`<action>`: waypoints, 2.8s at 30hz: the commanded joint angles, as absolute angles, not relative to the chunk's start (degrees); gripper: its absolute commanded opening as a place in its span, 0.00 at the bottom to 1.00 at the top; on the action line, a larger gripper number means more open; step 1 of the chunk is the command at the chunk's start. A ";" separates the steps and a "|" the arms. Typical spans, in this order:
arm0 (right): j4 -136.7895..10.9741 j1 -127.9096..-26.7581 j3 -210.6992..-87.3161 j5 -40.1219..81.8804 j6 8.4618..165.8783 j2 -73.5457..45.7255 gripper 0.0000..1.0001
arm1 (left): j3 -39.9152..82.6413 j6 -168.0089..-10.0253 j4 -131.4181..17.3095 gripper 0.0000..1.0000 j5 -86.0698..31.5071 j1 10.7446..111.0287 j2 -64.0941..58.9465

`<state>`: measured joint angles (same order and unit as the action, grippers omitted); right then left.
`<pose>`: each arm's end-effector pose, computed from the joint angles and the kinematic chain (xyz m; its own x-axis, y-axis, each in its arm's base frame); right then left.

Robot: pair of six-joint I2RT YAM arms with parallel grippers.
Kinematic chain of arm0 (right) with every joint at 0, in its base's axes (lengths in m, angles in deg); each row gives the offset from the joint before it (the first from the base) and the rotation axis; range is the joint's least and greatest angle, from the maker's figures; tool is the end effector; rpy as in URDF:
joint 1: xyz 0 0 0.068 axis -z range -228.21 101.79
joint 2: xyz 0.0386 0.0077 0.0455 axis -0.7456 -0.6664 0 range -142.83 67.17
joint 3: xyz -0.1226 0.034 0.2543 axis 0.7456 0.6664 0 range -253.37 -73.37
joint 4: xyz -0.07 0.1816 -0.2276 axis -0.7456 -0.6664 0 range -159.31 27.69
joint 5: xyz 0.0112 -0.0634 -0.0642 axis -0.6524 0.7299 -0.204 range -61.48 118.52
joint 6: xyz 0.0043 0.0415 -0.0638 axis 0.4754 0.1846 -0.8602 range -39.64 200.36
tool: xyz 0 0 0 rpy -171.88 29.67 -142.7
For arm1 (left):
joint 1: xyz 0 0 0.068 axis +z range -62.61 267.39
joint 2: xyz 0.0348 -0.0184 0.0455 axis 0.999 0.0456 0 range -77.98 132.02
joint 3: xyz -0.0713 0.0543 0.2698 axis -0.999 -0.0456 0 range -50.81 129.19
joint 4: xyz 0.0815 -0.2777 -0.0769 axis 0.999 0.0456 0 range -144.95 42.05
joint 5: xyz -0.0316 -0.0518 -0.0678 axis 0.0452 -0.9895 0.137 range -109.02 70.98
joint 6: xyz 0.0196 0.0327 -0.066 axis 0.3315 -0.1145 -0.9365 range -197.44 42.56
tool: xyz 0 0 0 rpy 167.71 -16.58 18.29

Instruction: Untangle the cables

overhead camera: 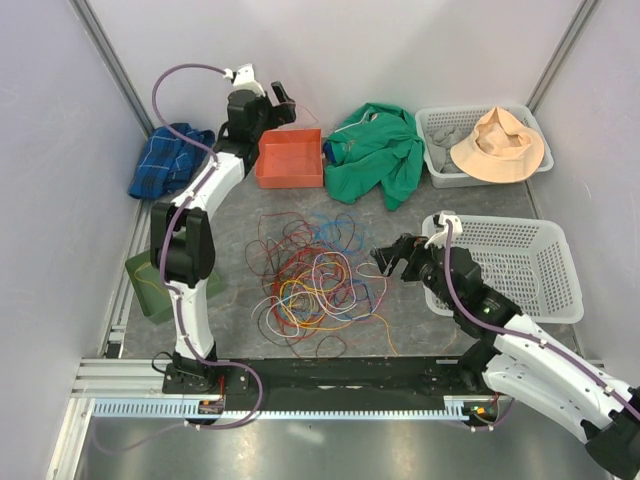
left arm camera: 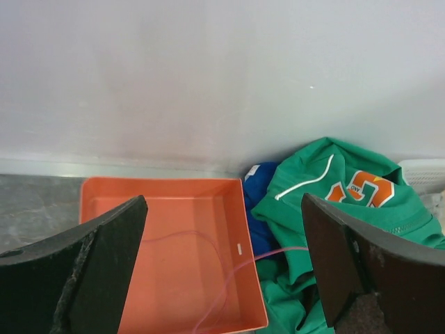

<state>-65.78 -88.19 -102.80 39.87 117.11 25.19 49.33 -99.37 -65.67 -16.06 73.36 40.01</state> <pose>0.1907 0.1435 0.2568 -0.4597 0.3802 -0.8026 -0.2620 0.8054 0.5317 0.5603 -0.1365 0.3096 -0.1836 -0.3385 -0.9229 0.1333 0.9216 -0.3646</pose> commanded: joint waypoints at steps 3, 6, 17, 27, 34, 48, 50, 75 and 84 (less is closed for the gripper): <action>-66.18 -88.20 -102.73 37.84 118.85 28.14 0.98 | 68.00 -90.79 -41.30 0.99 -12.43 73.06 47.08; -66.44 -88.20 -102.82 37.66 119.12 28.32 0.98 | 75.04 -93.95 -31.79 0.99 -12.77 73.24 49.54; -65.65 -88.29 -104.05 35.46 119.03 24.63 0.98 | 84.44 -102.49 -19.72 1.00 -29.47 73.50 54.38; -62.75 -88.29 -105.10 35.99 118.41 21.57 0.98 | 84.98 -106.34 -11.44 1.00 -37.46 76.75 58.07; -57.04 -88.29 -116.84 40.55 115.87 7.08 0.98 | 86.13 -116.54 -11.71 1.00 -45.74 79.21 57.12; -29.80 -78.88 -143.67 25.63 126.58 -33.36 0.77 | 76.55 -114.00 -11.62 1.00 -39.68 77.28 48.76; -31.97 -78.79 -150.34 23.08 126.50 -39.14 0.71 | 75.85 -112.60 -11.62 1.00 -38.10 76.93 48.50; 3.34 -73.52 -175.48 11.21 169.82 -70.55 0.83 | 74.44 -110.39 -11.44 1.00 -29.83 73.50 50.25; -1.05 -73.70 -183.48 9.19 171.24 -74.94 0.80 | 74.17 -110.75 -11.44 1.00 -29.57 72.18 49.90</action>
